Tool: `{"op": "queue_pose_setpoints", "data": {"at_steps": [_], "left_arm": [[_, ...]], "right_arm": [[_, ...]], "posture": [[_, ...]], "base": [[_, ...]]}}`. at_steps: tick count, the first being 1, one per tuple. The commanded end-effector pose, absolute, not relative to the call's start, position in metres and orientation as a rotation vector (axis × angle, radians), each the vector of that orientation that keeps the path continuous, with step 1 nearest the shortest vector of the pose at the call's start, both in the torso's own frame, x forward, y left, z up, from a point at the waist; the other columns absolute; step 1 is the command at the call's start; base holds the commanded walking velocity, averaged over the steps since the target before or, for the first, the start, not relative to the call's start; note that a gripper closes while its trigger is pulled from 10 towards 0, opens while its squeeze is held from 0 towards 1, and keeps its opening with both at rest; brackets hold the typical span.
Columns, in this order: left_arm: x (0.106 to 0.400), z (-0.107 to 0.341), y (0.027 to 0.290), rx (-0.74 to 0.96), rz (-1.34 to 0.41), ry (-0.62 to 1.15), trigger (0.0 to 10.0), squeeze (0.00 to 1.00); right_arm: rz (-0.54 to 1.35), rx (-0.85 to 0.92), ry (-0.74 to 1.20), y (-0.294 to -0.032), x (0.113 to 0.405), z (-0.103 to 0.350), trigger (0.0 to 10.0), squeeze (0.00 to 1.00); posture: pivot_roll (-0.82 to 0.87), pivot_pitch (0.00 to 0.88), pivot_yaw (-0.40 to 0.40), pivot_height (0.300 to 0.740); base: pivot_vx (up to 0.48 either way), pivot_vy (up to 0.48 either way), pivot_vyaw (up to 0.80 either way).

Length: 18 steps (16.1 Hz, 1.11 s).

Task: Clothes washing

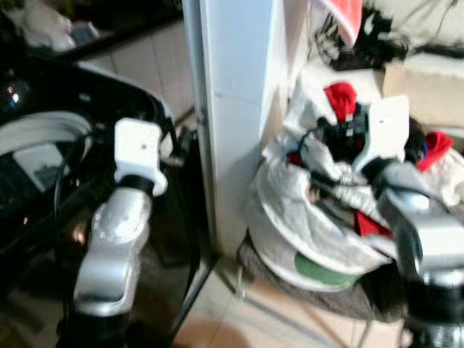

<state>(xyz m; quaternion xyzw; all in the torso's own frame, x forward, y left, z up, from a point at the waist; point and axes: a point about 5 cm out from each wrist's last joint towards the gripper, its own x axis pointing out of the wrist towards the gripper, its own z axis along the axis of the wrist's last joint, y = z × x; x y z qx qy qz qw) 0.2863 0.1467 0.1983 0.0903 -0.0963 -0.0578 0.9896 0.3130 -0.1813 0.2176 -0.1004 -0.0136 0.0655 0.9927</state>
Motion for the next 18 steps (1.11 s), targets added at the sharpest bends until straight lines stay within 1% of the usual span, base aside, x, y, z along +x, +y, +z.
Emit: {"op": "queue_pose_setpoints", "data": {"at_steps": [1,3,6,7,8,10,11,13,15,17,18], "left_arm": [[0.289,0.199,0.141,0.199,-0.145,-0.195,10.0,0.00],[0.291,0.201,0.142,0.195,-0.146,-0.208,10.0,0.00],[0.291,0.200,0.143,0.187,-0.146,-0.209,10.0,0.00],[0.290,0.201,0.142,0.188,-0.179,-0.215,10.0,0.00],[0.288,0.202,0.141,0.183,-0.220,-0.222,10.0,0.00],[0.282,0.208,0.137,0.156,-0.354,-0.262,10.0,0.00],[0.280,0.208,0.136,0.162,-0.389,-0.266,10.0,0.00],[0.271,0.208,0.135,0.175,-0.456,-0.270,10.0,0.00],[0.262,0.209,0.133,0.172,-0.555,-0.261,10.0,0.00],[0.261,0.208,0.133,0.165,-0.597,-0.257,10.0,0.00],[0.262,0.210,0.134,0.168,-0.602,-0.259,10.0,0.00]], "right_arm": [[0.117,-0.211,-0.040,-0.187,0.319,0.225,10.0,0.00],[0.115,-0.203,-0.042,-0.190,0.324,0.231,10.0,0.00],[0.142,-0.217,0.018,-0.185,0.323,0.216,10.0,0.00],[0.149,-0.183,0.042,-0.187,0.326,0.216,10.0,0.65],[0.146,-0.182,0.048,-0.191,0.328,0.219,10.0,1.00],[0.119,-0.241,0.052,-0.200,0.334,0.230,10.0,1.00],[0.099,-0.256,0.056,-0.202,0.335,0.234,10.0,1.00],[-0.028,-0.272,0.043,-0.212,0.331,0.246,10.0,1.00],[-0.075,-0.235,0.074,-0.218,0.328,0.245,10.0,1.00],[-0.090,-0.206,0.106,-0.223,0.330,0.239,10.0,1.00],[-0.085,-0.149,0.132,-0.226,0.334,0.233,10.0,1.00]], "posture": [[-0.07,0.000,0.011,0.740],[-0.06,0.000,0.005,0.740],[-0.06,0.000,0.005,0.740],[-0.06,0.000,0.009,0.740],[-0.06,0.000,0.007,0.740],[-0.06,0.000,0.000,0.740],[-0.05,0.000,-0.005,0.740],[-0.05,0.000,-0.011,0.740],[-0.05,0.000,-0.001,0.740],[-0.05,0.000,0.002,0.740],[-0.05,0.000,0.001,0.740]], "base": [[0.000,0.000,0.00],[0.000,0.000,0.00],[0.000,0.000,0.00],[0.000,0.000,0.00],[0.000,0.000,0.00],[0.000,0.000,0.00],[0.000,0.000,0.00],[0.000,0.000,0.00],[0.000,0.000,0.00],[0.000,0.000,0.00],[0.000,0.000,0.00]]}}
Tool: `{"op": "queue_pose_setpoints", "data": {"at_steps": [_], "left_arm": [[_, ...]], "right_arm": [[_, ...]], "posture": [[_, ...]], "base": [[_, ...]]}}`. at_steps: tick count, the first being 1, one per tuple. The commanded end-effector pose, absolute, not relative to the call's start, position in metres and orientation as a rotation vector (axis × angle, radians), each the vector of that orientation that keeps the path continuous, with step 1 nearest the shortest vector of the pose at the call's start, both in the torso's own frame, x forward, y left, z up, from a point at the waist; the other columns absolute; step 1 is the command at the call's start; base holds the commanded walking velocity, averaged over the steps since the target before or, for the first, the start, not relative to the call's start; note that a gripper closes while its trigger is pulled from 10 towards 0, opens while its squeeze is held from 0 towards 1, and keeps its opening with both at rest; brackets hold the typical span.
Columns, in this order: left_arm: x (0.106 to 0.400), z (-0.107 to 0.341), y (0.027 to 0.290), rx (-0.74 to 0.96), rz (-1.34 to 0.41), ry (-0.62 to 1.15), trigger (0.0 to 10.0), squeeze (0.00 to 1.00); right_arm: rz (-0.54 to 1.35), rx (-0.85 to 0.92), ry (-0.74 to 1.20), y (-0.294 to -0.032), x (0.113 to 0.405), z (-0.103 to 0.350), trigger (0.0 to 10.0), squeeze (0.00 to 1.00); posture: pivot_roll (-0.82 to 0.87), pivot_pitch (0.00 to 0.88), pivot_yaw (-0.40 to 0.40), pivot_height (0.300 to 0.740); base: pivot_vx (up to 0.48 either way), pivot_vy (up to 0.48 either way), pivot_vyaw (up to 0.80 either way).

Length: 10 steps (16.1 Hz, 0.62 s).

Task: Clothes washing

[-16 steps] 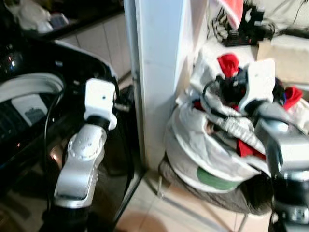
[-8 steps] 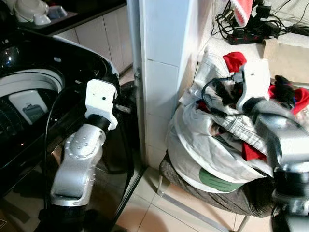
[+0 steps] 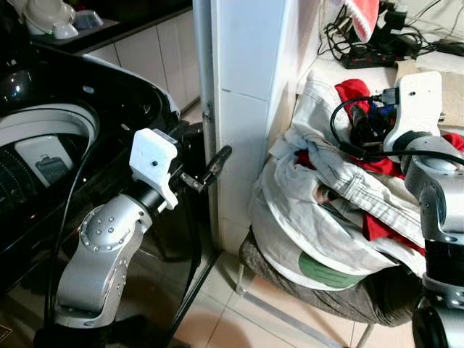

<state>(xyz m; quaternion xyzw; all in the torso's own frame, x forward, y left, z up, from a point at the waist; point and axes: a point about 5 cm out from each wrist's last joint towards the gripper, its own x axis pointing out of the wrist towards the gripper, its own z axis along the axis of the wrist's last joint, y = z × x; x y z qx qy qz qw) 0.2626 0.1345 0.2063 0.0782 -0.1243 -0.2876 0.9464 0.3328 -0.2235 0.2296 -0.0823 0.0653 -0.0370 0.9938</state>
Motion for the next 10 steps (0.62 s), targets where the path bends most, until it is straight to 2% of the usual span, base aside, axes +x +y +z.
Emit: {"op": "queue_pose_setpoints", "data": {"at_steps": [1,2,8,9,10], "left_arm": [[0.264,0.211,0.135,0.167,-0.592,-0.265,10.0,0.00],[0.264,0.212,0.136,0.164,-0.586,-0.267,10.0,0.00],[0.260,0.208,0.134,0.163,-0.577,-0.249,10.0,0.00],[0.260,0.208,0.134,0.166,-0.575,-0.248,10.0,0.00],[0.259,0.208,0.135,0.166,-0.572,-0.248,10.0,0.00]], "right_arm": [[-0.092,-0.115,0.149,-0.230,0.337,0.229,10.0,1.00],[-0.112,-0.100,0.166,-0.234,0.341,0.226,10.0,0.00],[-0.070,0.010,0.222,-0.240,0.353,0.207,10.0,0.00],[-0.078,0.016,0.227,-0.241,0.353,0.207,8.7,0.00],[-0.082,0.019,0.229,-0.242,0.353,0.207,4.4,0.00]], "posture": [[-0.04,0.000,0.000,0.740],[-0.04,0.000,-0.002,0.740],[-0.03,0.000,-0.010,0.740],[-0.03,0.000,-0.013,0.740],[-0.02,0.000,-0.016,0.740]], "base": [[0.000,0.000,0.00],[0.000,0.000,0.00],[0.000,0.000,0.00],[0.000,0.000,0.00],[0.000,0.000,0.00]]}}
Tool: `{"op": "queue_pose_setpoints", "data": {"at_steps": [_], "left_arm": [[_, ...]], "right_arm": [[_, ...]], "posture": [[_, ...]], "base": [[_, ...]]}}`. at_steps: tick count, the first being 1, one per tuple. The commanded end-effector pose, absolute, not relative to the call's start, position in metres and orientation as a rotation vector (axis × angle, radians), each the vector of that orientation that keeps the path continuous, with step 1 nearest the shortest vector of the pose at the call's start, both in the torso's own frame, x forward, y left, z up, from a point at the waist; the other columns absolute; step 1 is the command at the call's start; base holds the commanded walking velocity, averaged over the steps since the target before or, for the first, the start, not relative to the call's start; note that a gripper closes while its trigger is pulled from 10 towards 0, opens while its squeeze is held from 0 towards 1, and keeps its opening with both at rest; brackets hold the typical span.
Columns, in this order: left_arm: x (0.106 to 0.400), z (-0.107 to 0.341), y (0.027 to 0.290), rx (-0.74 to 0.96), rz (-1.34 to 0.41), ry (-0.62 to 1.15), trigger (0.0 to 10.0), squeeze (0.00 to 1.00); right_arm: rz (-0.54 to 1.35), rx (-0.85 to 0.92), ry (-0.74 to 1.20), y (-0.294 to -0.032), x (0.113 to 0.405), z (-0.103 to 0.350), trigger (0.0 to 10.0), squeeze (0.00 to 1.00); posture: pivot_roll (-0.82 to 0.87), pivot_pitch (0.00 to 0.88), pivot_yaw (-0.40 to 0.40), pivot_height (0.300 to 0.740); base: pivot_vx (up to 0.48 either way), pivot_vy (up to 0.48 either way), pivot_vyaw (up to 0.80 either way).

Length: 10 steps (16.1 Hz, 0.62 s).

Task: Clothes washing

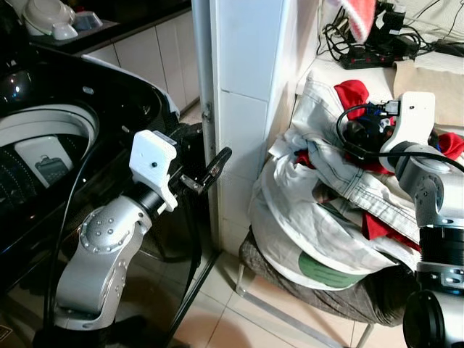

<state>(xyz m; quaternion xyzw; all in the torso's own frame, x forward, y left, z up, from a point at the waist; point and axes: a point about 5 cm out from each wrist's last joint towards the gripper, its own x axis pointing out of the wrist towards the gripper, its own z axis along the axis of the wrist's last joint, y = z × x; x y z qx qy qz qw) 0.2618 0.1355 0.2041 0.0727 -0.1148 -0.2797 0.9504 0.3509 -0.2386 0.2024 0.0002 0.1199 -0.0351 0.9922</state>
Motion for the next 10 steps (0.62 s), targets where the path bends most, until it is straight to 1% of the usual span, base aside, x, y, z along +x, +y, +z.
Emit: {"op": "queue_pose_setpoints", "data": {"at_steps": [1,2,7,10], "left_arm": [[0.259,0.208,0.135,0.167,-0.570,-0.249,10.0,0.00],[0.259,0.209,0.135,0.168,-0.568,-0.249,10.0,0.00],[0.258,0.210,0.130,0.152,-0.614,-0.255,10.0,0.00],[0.253,0.211,0.125,0.096,-0.714,-0.254,10.0,0.00]], "right_arm": [[-0.082,0.026,0.234,-0.242,0.353,0.206,1.5,0.00],[-0.082,0.036,0.238,-0.243,0.352,0.205,0.0,0.00],[-0.096,0.062,0.224,-0.246,0.350,0.206,0.0,0.00],[-0.104,0.076,0.221,-0.250,0.348,0.207,0.0,0.00]], "posture": [[-0.02,0.000,-0.016,0.740],[-0.02,0.000,-0.016,0.740],[-0.02,0.000,-0.018,0.740],[-0.03,0.000,-0.018,0.740]], "base": [[0.000,0.000,0.00],[0.000,0.000,0.00],[0.000,0.000,0.00],[0.000,0.000,0.00]]}}
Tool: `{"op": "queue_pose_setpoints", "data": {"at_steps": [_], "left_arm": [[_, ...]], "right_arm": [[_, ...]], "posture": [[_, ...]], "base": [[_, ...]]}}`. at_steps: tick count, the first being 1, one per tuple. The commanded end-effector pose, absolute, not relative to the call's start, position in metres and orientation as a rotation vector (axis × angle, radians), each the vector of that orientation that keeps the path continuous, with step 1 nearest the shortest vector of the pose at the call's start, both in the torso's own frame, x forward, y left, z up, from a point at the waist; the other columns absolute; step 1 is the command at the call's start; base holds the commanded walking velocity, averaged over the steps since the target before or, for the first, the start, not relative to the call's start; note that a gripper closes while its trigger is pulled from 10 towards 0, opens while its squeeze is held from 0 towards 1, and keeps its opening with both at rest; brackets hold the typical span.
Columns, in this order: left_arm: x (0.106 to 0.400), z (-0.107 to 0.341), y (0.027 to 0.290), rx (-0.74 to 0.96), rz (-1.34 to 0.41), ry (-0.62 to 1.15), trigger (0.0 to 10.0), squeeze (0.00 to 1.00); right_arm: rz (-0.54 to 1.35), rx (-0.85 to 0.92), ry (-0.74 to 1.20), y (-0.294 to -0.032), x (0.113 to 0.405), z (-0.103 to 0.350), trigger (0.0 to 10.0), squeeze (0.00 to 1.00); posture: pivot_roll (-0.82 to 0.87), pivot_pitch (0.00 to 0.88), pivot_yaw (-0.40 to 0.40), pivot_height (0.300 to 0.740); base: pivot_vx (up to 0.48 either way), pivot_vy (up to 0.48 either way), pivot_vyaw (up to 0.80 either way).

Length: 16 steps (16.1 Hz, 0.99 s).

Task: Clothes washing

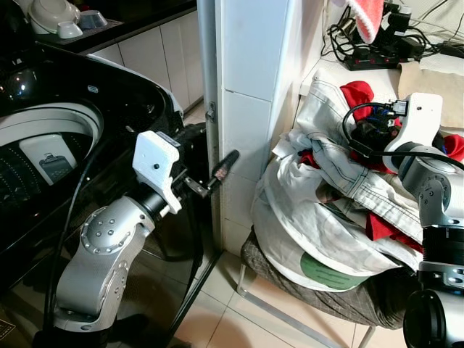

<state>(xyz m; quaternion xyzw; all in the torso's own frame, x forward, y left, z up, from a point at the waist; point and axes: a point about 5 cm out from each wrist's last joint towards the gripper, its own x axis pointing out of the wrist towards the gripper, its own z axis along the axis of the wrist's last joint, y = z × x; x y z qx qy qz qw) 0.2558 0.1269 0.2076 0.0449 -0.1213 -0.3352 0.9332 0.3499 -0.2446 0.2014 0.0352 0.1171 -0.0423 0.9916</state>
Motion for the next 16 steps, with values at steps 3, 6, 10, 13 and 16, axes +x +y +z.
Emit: {"op": "queue_pose_setpoints", "data": {"at_steps": [3,6,10,13,16], "left_arm": [[0.247,0.204,0.115,-0.006,-0.858,-0.229,10.0,0.00],[0.256,0.210,0.117,-0.001,-0.815,-0.256,10.0,0.00],[0.257,0.215,0.119,-0.009,-0.809,-0.273,10.0,0.00],[0.258,0.217,0.121,-0.007,-0.785,-0.275,10.0,0.00],[0.269,0.224,0.132,-0.047,-0.653,-0.312,10.0,0.00]], "right_arm": [[-0.113,0.091,0.213,-0.254,0.347,0.209,0.0,0.00],[-0.105,0.095,0.196,-0.252,0.346,0.212,0.0,0.00],[-0.107,0.095,0.186,-0.253,0.344,0.215,0.0,0.00],[-0.124,0.073,0.148,-0.256,0.340,0.227,0.0,0.00],[-0.142,0.035,0.098,-0.259,0.337,0.240,0.0,0.00]], "posture": [[-0.03,0.000,-0.025,0.740],[-0.03,0.000,-0.020,0.740],[-0.03,0.000,-0.020,0.740],[-0.03,0.000,-0.019,0.740],[-0.04,0.000,-0.015,0.740]], "base": [[0.000,0.000,0.00],[0.000,0.000,0.00],[0.000,0.000,0.00],[0.000,0.000,0.00],[0.000,0.000,0.00]]}}
